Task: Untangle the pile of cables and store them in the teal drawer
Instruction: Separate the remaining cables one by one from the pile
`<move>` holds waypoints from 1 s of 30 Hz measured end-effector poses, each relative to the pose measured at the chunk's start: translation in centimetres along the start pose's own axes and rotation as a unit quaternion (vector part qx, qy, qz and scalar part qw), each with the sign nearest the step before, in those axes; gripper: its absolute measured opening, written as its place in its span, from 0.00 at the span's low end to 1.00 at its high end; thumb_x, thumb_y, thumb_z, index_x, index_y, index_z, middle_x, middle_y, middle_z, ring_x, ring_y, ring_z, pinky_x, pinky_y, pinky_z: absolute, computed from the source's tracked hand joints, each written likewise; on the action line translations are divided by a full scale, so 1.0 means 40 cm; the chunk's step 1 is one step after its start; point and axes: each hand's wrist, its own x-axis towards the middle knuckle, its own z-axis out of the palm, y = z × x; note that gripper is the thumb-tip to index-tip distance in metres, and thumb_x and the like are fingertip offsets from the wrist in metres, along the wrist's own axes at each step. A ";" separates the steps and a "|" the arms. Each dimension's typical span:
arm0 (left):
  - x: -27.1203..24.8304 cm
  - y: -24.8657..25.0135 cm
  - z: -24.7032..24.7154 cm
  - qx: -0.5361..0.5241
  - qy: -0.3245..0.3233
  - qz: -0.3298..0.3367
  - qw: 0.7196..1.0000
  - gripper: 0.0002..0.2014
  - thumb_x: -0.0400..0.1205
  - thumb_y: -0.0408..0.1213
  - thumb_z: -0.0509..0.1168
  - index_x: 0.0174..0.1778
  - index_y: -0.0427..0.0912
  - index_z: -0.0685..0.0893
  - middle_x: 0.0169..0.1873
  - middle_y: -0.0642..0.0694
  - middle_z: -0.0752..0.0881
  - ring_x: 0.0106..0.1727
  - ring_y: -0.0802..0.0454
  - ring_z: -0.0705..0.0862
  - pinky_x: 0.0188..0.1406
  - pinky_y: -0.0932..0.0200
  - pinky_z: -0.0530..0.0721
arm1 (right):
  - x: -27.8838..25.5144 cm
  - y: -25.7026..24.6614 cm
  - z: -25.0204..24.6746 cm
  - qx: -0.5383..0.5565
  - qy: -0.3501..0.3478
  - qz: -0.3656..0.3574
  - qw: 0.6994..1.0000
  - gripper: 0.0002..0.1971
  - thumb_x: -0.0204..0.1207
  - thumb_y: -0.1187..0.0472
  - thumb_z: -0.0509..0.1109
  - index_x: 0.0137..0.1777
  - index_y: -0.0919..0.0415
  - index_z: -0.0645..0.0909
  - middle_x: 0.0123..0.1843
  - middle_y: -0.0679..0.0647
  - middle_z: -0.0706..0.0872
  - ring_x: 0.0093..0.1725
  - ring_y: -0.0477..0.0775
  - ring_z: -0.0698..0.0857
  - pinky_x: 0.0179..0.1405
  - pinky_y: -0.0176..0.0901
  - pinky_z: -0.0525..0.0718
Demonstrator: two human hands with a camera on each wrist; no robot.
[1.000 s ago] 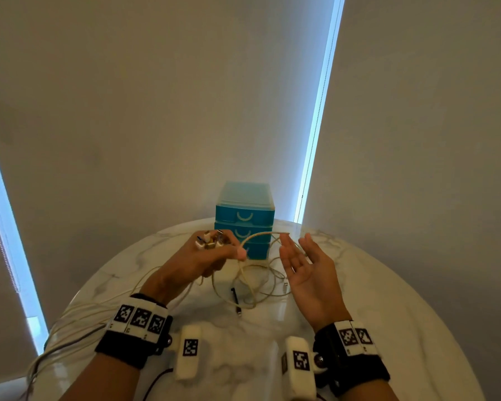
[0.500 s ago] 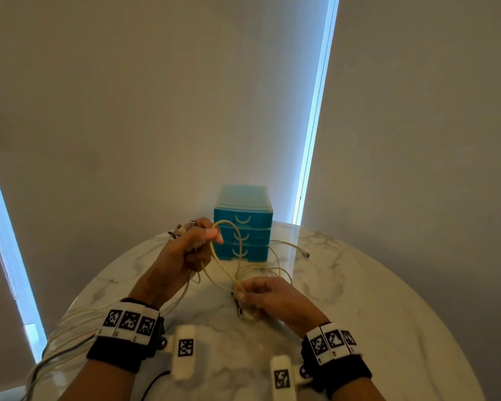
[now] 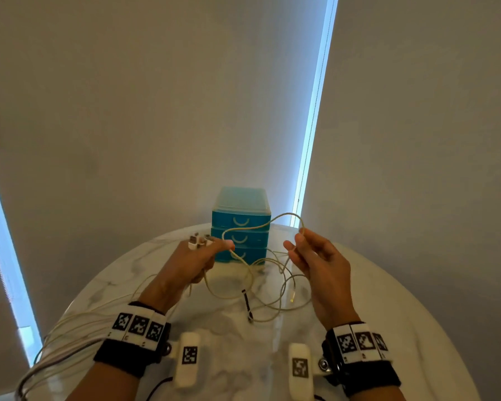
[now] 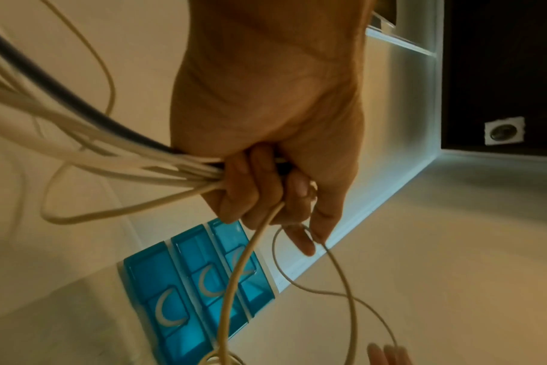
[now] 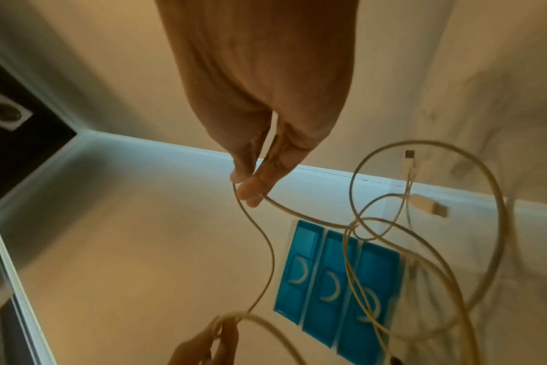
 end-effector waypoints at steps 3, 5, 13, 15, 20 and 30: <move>-0.015 0.009 0.032 0.112 -0.027 0.000 0.993 0.12 0.79 0.54 0.80 0.52 0.52 0.97 0.23 0.59 0.80 0.25 0.61 0.72 0.22 0.65 0.69 | -0.010 0.002 0.010 0.014 -0.028 0.036 0.999 0.16 0.81 0.63 0.80 0.67 0.64 0.89 0.61 0.59 0.95 0.61 0.58 0.95 0.54 0.45 0.94; -0.030 0.022 0.053 0.138 -0.069 0.017 0.988 0.09 0.82 0.49 0.80 0.57 0.58 0.96 0.24 0.67 0.85 0.27 0.65 0.80 0.23 0.73 0.72 | -0.015 -0.004 0.023 -0.011 -0.056 0.041 0.998 0.17 0.80 0.58 0.81 0.67 0.59 0.90 0.60 0.55 0.96 0.61 0.53 0.95 0.52 0.45 0.90; -0.039 0.016 0.086 0.152 -0.092 0.082 0.981 0.09 0.81 0.50 0.80 0.55 0.55 0.95 0.45 0.61 0.95 0.40 0.69 0.89 0.36 0.73 0.82 | -0.019 0.020 0.045 0.020 -0.086 0.071 0.994 0.15 0.84 0.58 0.77 0.67 0.63 0.88 0.59 0.61 0.96 0.61 0.57 0.95 0.54 0.45 0.93; -0.034 0.019 0.075 0.112 -0.048 0.082 0.989 0.09 0.83 0.52 0.78 0.54 0.53 0.95 0.38 0.60 0.94 0.33 0.68 0.86 0.30 0.72 0.79 | -0.013 0.034 0.034 -0.009 -0.114 0.104 0.988 0.16 0.88 0.53 0.73 0.68 0.63 0.86 0.60 0.60 0.96 0.62 0.57 0.95 0.62 0.52 0.91; -0.019 0.017 0.016 -0.072 -0.024 0.088 0.993 0.16 0.83 0.54 0.75 0.54 0.44 0.97 0.27 0.50 0.66 0.28 0.53 0.59 0.26 0.56 0.55 | 0.011 0.131 -0.004 -0.284 -0.116 0.145 0.941 0.18 0.85 0.47 0.76 0.62 0.62 0.89 0.52 0.61 0.93 0.46 0.50 0.91 0.51 0.50 0.93; -0.019 0.030 -0.015 -0.229 -0.061 0.058 0.970 0.12 0.81 0.53 0.72 0.44 0.51 0.95 0.25 0.55 0.62 0.25 0.60 0.56 0.27 0.57 0.50 | -0.013 0.126 0.025 -0.354 -0.164 0.013 0.921 0.19 0.81 0.60 0.80 0.69 0.42 0.86 0.54 0.48 0.92 0.48 0.50 0.94 0.49 0.46 0.95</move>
